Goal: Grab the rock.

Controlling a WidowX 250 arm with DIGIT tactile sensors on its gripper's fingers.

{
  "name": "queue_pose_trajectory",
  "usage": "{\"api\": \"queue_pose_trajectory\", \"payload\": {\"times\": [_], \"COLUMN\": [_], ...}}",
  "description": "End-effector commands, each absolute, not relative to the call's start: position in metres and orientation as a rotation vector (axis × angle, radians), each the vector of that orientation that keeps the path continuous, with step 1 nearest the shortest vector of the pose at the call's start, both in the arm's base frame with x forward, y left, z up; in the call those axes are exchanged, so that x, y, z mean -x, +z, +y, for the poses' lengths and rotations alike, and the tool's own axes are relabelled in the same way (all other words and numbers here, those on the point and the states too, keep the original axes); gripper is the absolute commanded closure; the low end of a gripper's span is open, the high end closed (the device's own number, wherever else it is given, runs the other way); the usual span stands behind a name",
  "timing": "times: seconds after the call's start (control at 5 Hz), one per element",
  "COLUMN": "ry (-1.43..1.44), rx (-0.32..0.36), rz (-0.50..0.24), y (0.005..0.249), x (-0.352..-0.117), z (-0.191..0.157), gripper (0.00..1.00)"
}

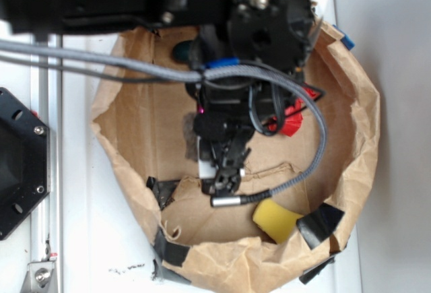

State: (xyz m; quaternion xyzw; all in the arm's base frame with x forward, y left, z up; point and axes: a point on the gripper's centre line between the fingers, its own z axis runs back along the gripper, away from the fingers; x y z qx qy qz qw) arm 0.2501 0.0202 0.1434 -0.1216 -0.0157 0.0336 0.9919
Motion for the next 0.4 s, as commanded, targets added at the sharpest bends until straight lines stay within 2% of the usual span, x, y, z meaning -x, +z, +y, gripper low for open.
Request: {"api": "queue_pose_trajectory", "payload": {"times": [0.0, 0.2], "ry": [0.102, 0.095], "rx": [0.058, 0.050], "rz": [-0.184, -0.159], "y": [0.1656, 0.1614], "x": [-0.2681, -0.2707], "z": [0.0259, 0.0243], "gripper": [1.00, 1.00]}}
